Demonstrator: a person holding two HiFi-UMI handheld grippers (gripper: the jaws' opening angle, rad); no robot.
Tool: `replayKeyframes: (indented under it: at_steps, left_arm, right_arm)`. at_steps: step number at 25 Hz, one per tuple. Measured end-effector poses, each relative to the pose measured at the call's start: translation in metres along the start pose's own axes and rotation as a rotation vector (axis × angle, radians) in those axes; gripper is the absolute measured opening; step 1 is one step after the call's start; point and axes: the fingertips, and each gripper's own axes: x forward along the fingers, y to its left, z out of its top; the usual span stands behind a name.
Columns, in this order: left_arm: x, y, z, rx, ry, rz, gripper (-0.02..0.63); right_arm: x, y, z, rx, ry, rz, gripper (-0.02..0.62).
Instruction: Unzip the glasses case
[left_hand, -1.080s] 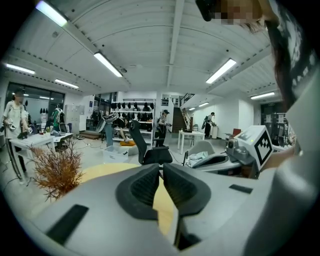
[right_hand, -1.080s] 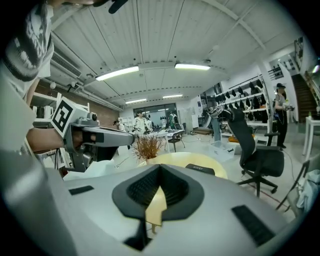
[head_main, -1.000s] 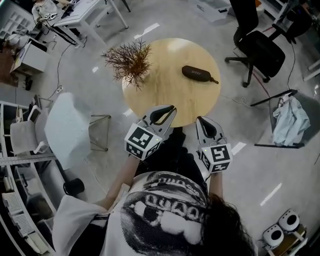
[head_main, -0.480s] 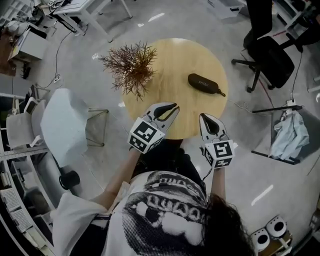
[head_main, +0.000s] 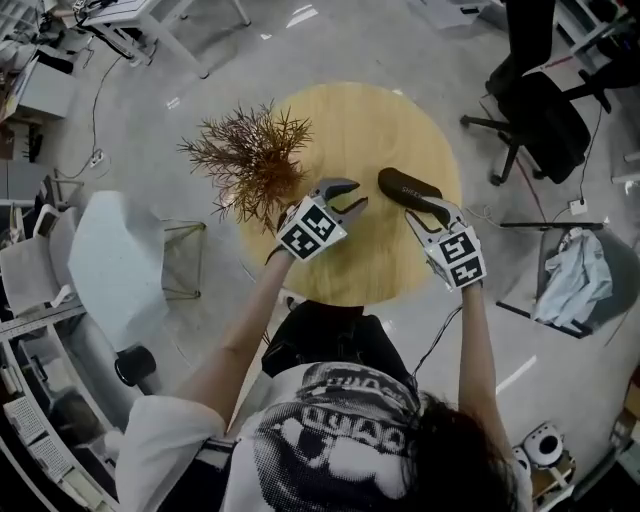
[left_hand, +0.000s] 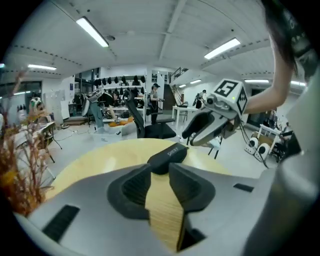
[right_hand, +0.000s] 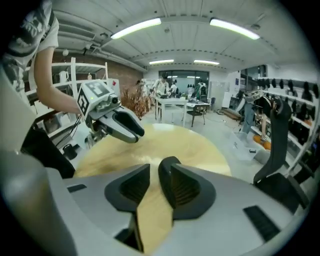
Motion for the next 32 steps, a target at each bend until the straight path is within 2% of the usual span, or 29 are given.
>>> replayKeyframes:
  at_steps: [4,7,11,15,18,21,24,27,32]
  left_arm:
    - [0.037,0.025,-0.017,0.048,0.094,-0.061,0.106]
    - [0.058,0.036,-0.024,0.166,0.164,-0.12,0.106]
    - [0.08,0.033,-0.037,0.338,0.263,-0.243,0.112]
    - [0.098,0.033,-0.048,0.45,0.327,-0.321,0.13]
    - [0.107,0.038,-0.046,0.46,0.317,-0.336,0.13]
    - [0.111,0.036,-0.043,0.469,0.321,-0.395,0.127]
    - [0.112,0.033,-0.045,0.511,0.355,-0.449,0.124]
    - [0.114,0.031,-0.046,0.597,0.399,-0.493,0.123]
    - [0.12,0.026,-0.049,0.726,0.493,-0.551,0.06]
  right_arm:
    - [0.033,-0.026,-0.012,-0.095,0.155,0.079,0.149]
    - [0.05,-0.028,-0.02,-0.169,0.283,0.179,0.172]
    - [0.057,-0.028,-0.034,-0.256,0.383,0.213,0.165]
    - [0.056,-0.03,-0.033,-0.242,0.368,0.225,0.163]
    - [0.058,-0.03,-0.033,-0.244,0.356,0.232,0.163]
    - [0.058,-0.031,-0.032,-0.251,0.359,0.243,0.163]
    - [0.059,-0.031,-0.032,-0.258,0.36,0.263,0.163]
    - [0.058,-0.031,-0.033,-0.258,0.352,0.289,0.163]
    - [0.056,-0.033,-0.032,-0.252,0.325,0.333,0.163]
